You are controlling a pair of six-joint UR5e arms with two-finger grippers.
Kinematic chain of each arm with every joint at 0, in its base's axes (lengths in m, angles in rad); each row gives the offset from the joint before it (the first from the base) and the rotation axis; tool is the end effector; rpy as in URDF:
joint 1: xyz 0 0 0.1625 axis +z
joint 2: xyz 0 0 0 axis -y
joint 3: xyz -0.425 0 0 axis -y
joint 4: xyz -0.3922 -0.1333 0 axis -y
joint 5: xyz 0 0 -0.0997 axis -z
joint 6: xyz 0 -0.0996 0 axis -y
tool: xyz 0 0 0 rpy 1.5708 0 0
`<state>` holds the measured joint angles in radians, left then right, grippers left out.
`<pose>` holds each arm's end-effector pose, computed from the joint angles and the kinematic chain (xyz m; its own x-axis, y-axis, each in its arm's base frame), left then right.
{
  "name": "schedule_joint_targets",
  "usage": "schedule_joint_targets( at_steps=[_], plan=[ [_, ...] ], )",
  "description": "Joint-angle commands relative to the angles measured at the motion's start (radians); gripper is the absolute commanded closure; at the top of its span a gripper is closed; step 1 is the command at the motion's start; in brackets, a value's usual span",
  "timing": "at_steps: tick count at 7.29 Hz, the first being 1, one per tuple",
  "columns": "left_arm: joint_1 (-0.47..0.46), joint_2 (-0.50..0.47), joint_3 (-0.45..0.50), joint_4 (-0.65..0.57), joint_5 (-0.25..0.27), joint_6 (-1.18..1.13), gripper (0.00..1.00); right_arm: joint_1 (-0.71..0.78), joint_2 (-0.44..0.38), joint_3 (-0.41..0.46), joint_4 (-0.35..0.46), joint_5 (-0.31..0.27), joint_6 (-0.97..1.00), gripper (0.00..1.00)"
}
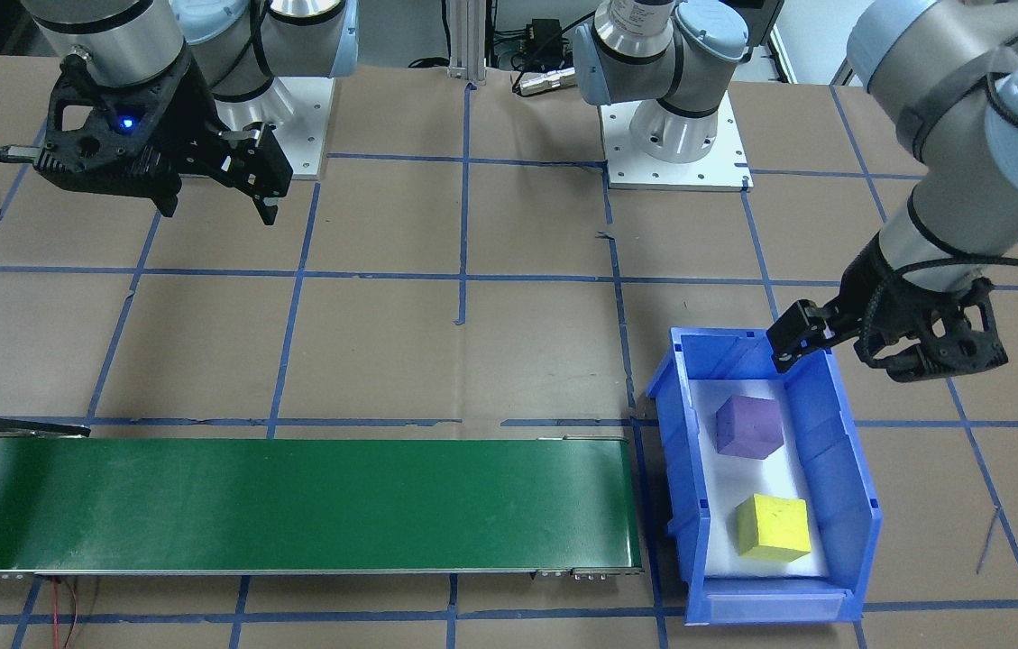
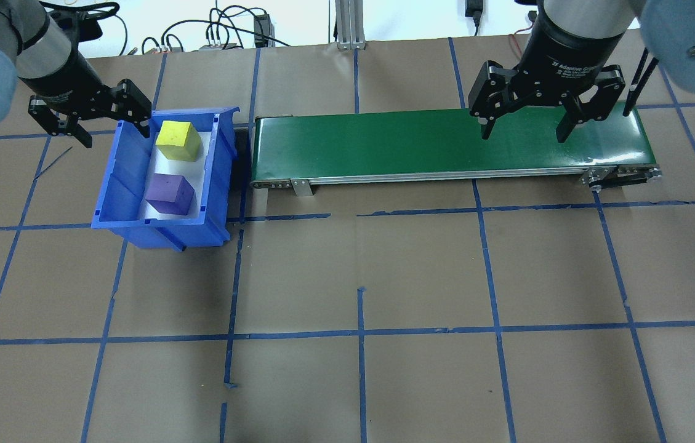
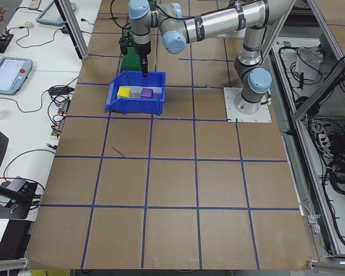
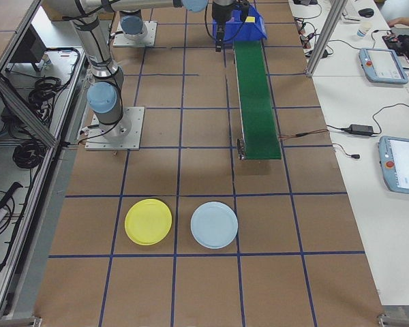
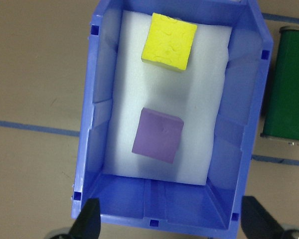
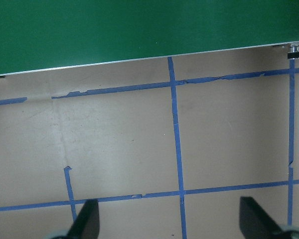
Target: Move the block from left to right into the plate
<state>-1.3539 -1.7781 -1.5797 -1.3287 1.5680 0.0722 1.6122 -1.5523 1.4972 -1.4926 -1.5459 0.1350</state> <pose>-0.0072 -0.5881 0.3973 -0.9896 -0.1441 0.0009 -0.1441 0.9892 -0.0260 0.1562 -0.4908 0.5072 -0.9953 0.0940 -0.0216 0.0934 0.9953 0.0262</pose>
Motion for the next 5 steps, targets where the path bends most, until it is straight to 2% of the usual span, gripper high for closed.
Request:
schedule_joint_targets(
  at_steps=[1,2,3,5],
  plan=[
    [0.001,-0.114,0.001,0.153,-0.002,0.000,0.00,0.000,0.000,0.001,0.000,0.000,0.000,0.00],
    [0.001,-0.154,0.000,0.192,-0.011,0.000,0.00,0.000,0.000,0.002,0.000,0.000,0.000,0.00],
    [0.001,-0.168,-0.005,0.198,-0.066,0.003,0.00,0.000,0.000,0.002,0.000,0.001,0.000,0.00],
    [-0.001,-0.170,-0.039,0.200,-0.086,0.004,0.00,0.000,0.000,0.000,0.000,0.001,0.000,0.00]
  ],
)
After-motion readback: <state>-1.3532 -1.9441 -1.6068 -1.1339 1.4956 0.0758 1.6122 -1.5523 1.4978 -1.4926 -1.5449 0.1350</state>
